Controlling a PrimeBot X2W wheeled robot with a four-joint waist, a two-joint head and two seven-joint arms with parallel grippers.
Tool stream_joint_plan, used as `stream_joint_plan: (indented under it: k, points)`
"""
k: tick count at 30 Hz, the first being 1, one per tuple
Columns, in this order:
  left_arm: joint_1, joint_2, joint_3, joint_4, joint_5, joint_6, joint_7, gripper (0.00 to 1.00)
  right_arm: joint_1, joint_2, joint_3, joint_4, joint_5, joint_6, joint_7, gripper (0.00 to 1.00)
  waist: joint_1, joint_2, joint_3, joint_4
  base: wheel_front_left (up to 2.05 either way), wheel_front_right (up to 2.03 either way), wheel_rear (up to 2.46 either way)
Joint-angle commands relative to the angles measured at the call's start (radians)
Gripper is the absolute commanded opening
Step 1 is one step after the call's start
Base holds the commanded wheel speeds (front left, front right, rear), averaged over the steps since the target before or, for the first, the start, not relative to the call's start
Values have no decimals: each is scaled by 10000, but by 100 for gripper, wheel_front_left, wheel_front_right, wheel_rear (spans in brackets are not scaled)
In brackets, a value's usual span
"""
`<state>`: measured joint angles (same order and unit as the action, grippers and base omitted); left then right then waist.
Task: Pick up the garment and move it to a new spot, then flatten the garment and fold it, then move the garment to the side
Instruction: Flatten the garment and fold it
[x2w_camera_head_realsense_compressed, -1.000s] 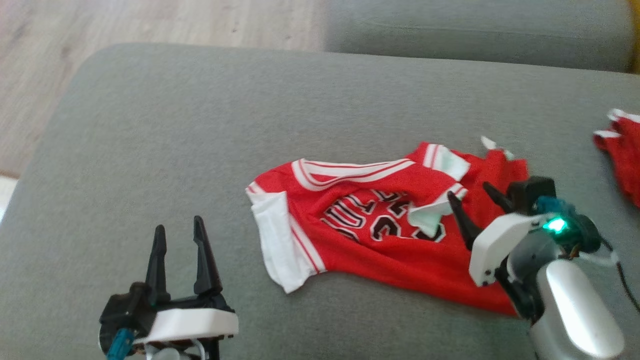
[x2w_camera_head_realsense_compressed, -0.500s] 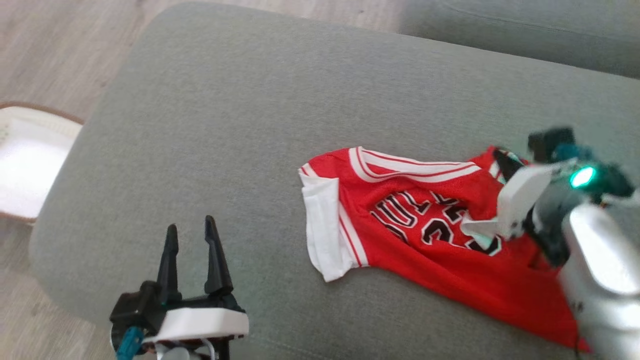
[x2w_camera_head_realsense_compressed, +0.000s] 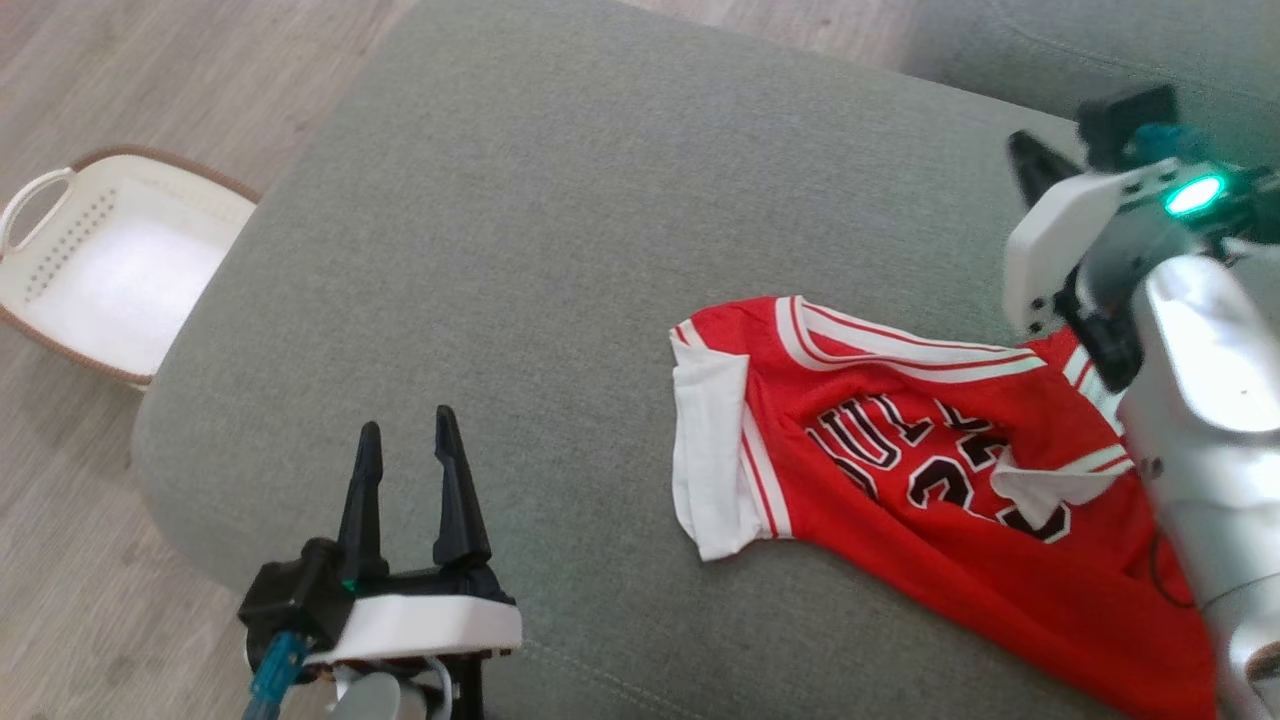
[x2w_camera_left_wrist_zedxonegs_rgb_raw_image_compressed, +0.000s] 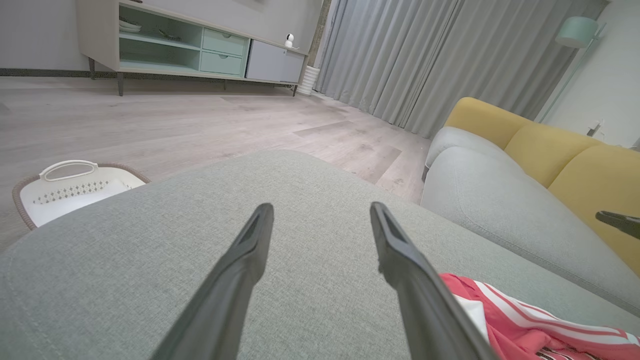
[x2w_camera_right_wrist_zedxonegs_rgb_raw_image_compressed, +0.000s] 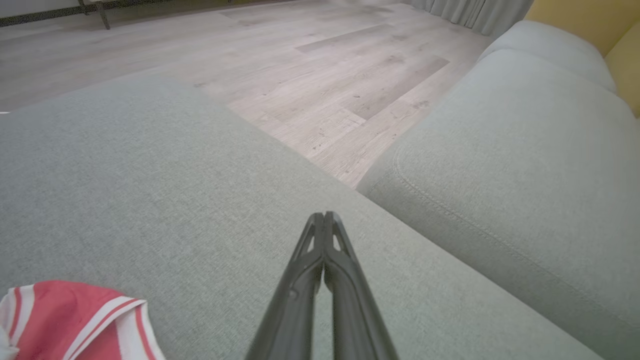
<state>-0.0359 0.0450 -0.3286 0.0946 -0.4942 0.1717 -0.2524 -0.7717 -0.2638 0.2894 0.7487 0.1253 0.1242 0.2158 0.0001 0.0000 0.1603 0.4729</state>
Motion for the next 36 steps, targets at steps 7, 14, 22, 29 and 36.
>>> stream_joint_plan:
  k: [7, 14, 22, 29, 36]
  points:
    - [-98, 53, 495, -366, 135, 26, -93, 100, 283, 140, 881, -79, 707, 65, -336, 0, -1, 0, -96, -661, 0, 0, 0]
    - [-124, 53, 523, -346, 205, -20, -93, 100, 1140, -511, 1859, -1088, 2174, 65, 166, 100, -1, 0, -106, -1280, 0, 0, 0]
    - [-179, 53, 434, -379, 167, -14, -93, 100, 2626, -2695, 3309, -3938, 3916, 65, 2035, 100, -1, 0, 97, -1514, 0, 0, 0]
    - [-282, 53, 393, -350, 100, 3, -93, 100, 3246, -3738, 3753, -5058, 4420, 65, 3293, 100, -1, 0, 334, -1407, 0, 0, 0]
    - [-469, 53, 337, -367, 5, 43, -93, 100, 2671, -3634, 3618, -5032, 3881, 65, 2988, 0, -1, 0, 591, -1078, 0, 0, 0]
